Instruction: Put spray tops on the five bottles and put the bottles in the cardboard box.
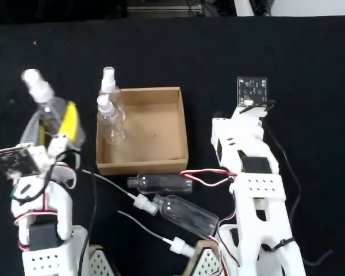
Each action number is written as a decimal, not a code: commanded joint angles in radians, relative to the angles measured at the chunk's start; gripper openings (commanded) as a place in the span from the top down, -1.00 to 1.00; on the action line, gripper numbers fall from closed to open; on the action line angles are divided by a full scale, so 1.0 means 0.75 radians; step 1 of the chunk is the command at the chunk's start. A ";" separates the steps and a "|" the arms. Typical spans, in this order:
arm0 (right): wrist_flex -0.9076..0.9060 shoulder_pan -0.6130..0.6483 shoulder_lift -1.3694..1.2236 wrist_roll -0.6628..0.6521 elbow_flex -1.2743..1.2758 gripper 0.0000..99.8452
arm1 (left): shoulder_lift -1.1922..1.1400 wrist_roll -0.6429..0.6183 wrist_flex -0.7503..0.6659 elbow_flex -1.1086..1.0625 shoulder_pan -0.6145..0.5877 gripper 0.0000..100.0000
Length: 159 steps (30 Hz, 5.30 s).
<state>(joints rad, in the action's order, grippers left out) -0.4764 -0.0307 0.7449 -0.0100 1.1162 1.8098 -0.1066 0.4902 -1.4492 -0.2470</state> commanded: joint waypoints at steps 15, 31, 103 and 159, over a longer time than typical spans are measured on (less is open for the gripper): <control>-0.376 0.303 0.011 0.008 -0.220 0.75 | -0.274 0.014 -0.827 -0.330 -0.551 0.94; -0.395 0.902 0.009 0.025 -0.255 0.75 | -1.160 0.014 -1.289 -0.077 -0.774 0.94; 0.286 0.970 -0.989 0.225 -0.629 0.98 | -3.112 0.110 -2.887 0.545 -0.926 0.94; 0.068 0.751 -0.177 0.213 -0.185 0.97 | -3.124 0.225 -2.880 0.379 -0.909 0.84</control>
<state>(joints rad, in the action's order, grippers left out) -0.4289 0.5493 0.5623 0.1542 0.9812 -0.5363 0.0529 -1.6548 -1.1546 -0.9145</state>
